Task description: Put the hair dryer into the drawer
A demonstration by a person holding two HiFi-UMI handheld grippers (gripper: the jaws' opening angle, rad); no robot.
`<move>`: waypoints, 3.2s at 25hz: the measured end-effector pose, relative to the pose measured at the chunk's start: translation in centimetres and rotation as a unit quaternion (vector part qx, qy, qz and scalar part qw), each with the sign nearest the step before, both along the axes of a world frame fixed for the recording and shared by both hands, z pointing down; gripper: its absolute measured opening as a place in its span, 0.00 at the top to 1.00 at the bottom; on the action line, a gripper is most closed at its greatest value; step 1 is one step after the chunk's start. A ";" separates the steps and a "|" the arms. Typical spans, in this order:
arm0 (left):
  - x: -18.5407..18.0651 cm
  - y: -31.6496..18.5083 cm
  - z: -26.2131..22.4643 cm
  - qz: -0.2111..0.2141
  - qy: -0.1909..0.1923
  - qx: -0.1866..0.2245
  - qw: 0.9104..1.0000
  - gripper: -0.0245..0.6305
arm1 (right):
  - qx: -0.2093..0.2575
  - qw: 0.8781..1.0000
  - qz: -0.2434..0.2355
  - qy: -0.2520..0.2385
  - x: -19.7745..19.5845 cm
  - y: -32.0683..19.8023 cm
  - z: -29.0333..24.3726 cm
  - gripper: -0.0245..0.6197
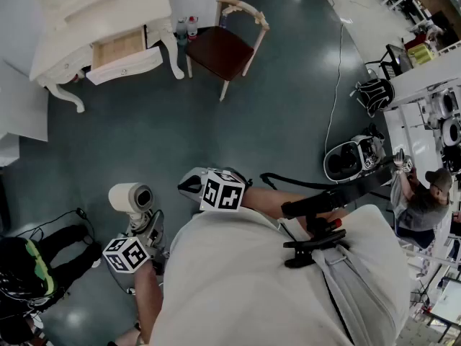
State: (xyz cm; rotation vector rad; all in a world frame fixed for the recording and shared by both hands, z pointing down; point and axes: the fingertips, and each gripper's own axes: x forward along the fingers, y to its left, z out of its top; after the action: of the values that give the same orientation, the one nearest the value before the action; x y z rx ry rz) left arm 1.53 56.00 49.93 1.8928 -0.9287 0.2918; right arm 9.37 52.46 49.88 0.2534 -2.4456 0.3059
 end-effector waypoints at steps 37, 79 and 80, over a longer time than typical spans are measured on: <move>-7.1 -25.8 2.0 -0.055 -0.043 -0.015 0.997 0.66 | 0.016 1.000 -0.001 -0.019 -3.6 -27.2 1.9 0.78; -15.0 -84.6 24.3 0.110 -0.212 -0.199 0.951 0.65 | -0.037 0.970 0.239 0.001 -4.4 -74.2 3.3 0.96; -15.0 -85.0 24.9 0.113 -0.222 -0.208 0.946 0.65 | -0.041 0.971 0.237 0.000 -3.9 -74.9 3.4 0.96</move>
State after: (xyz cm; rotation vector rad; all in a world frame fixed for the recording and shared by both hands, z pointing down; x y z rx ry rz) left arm -13.50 -29.04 74.80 1.5597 -0.8534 1.0057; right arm 5.49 -22.49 53.28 0.8036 -2.3398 0.6100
